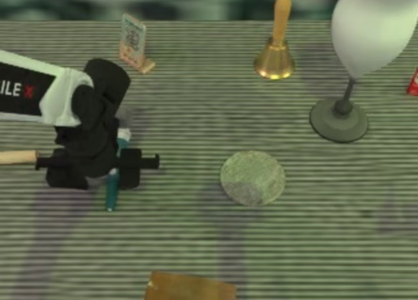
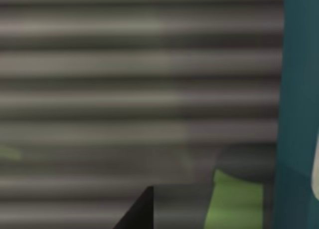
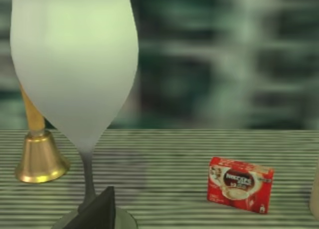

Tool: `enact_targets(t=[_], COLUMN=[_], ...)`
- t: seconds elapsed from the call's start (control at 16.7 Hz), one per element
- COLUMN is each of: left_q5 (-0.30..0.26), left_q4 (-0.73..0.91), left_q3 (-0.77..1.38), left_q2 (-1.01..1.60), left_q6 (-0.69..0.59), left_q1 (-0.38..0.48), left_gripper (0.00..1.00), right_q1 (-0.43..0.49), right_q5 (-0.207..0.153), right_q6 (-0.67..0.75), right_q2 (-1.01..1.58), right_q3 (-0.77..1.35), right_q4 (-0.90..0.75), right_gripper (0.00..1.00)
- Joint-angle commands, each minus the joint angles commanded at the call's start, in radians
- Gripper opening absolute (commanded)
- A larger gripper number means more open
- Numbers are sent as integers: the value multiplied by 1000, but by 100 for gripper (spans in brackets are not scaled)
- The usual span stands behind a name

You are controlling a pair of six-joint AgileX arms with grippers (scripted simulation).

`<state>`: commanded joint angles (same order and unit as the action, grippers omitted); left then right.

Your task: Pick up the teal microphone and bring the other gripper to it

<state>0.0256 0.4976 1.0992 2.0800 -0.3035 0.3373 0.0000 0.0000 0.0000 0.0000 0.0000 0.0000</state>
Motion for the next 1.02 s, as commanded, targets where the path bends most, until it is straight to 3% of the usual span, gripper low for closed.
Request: enact_targets(t=[0.6, 0.78, 1.02], left_q5=[12, -29, -129], left_q4=[24, -69, -323], left_q3=[20, 1, -61], left_q2=[-69, -86, -136], left_q6=[15, 38, 91], left_q1=[2, 1, -7], left_gripper=[0, 0, 0], right_q1=[0, 0, 0], right_q5=[0, 0, 0], right_q6=[0, 0, 0], right_q2=[0, 0, 0], right_q3=[0, 0, 0], right_q4=[0, 0, 0], right_gripper=[100, 100, 100])
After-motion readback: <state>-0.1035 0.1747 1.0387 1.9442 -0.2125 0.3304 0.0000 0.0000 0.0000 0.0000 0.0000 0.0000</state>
